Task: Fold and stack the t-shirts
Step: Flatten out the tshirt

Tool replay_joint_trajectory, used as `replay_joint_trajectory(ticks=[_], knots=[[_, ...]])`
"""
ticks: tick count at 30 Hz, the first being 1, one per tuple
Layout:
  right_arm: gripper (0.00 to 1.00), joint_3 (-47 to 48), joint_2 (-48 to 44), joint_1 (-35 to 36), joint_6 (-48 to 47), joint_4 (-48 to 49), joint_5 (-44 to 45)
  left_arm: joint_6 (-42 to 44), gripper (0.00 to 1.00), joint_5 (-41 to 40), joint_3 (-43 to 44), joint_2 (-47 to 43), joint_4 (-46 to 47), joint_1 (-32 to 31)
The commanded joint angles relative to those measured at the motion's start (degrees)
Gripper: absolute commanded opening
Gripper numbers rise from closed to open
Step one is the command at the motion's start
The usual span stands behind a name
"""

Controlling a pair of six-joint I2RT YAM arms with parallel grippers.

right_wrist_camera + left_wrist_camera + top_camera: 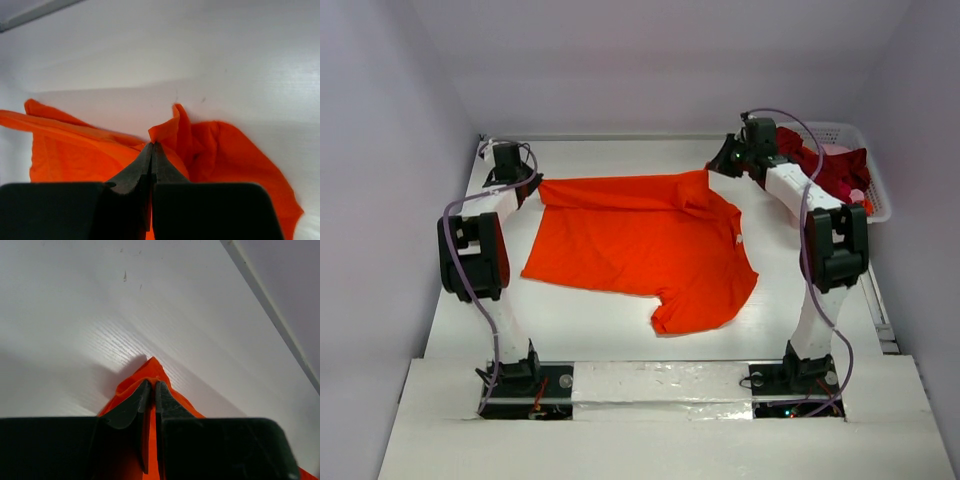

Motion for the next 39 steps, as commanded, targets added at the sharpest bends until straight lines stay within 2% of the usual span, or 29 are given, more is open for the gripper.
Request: replay_joint_trajectory(ticks=[1,11,15,27,39], knots=[[0.0,10.2,5.1,0.3,-1.0,-2.1,1.2,-0.7,0.0,-0.3,4.8,1.6,1.7,0.0],[0.0,28.5,18.4,0.3,1.4,-6.3,-0.7,-0.4,0.0,2.4,14.7,9.4,3.4,0.0],[0.0,32.9,22.2,0.3,2.5,-6.4,-1.6,-0.6,0.0,3.9,18.0,11.7,5.1,0.0],[0.0,41.4,28.8,-0.3,4.3,-7.2,0.1,0.8,0.0,5.8,22.3,16.6,7.8,0.0],[0.0,48.5,32.5,-5.3,4.6,-8.4,1.6,-0.5,0.0,7.6,28.5,21.6,9.0,0.6]])
